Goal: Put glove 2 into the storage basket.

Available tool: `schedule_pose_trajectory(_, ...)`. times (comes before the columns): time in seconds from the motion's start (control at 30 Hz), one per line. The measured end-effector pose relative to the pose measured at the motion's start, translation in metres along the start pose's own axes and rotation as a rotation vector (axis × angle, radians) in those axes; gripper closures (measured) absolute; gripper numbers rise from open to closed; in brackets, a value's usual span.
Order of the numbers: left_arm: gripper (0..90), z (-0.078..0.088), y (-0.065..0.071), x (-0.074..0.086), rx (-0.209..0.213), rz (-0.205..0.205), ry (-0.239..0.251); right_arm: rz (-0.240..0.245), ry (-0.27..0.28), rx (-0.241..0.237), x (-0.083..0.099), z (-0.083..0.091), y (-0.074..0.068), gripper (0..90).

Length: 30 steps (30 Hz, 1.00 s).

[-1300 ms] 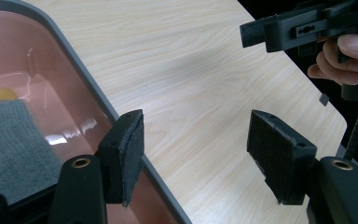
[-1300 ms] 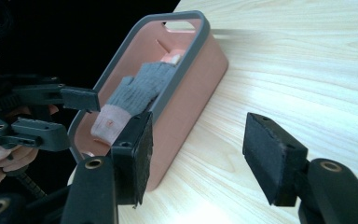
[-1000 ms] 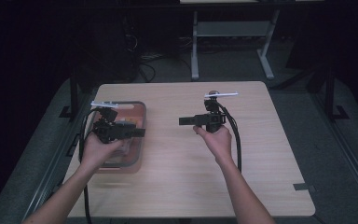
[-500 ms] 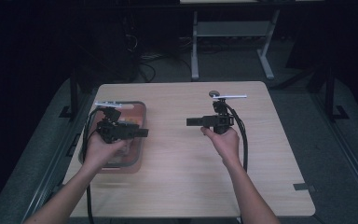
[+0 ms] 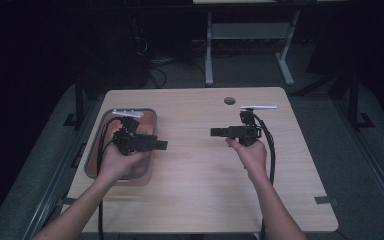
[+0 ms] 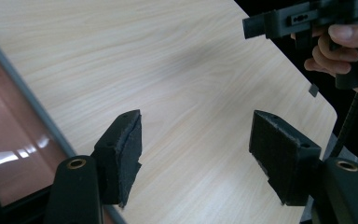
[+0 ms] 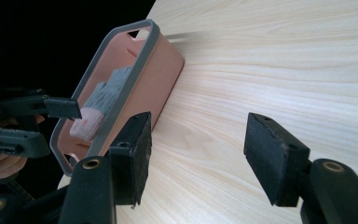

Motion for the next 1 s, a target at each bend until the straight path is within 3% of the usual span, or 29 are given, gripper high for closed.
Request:
schedule_pose_trajectory(0.53,31.7,-0.02,0.026,-0.002,0.038,-0.027,-0.012,-0.039,0.023,0.02,0.012,0.028,0.02,40.3)
schedule_pose_trajectory(1.0,28.6,-0.041,0.052,0.006,0.074,-0.055,-0.018,-0.071,0.051,0.047,0.03,0.054,0.042,39.1)
Point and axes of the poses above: each handheld gripper's, and its own axes: z roughly backward along the jaws, x roughly out of its underside, y roughly to its right, the point moved 4 cm from there along -z, roughly forward along the jaws, and after that the axes turned 15 degrees about -x, right-handed, at the moved point
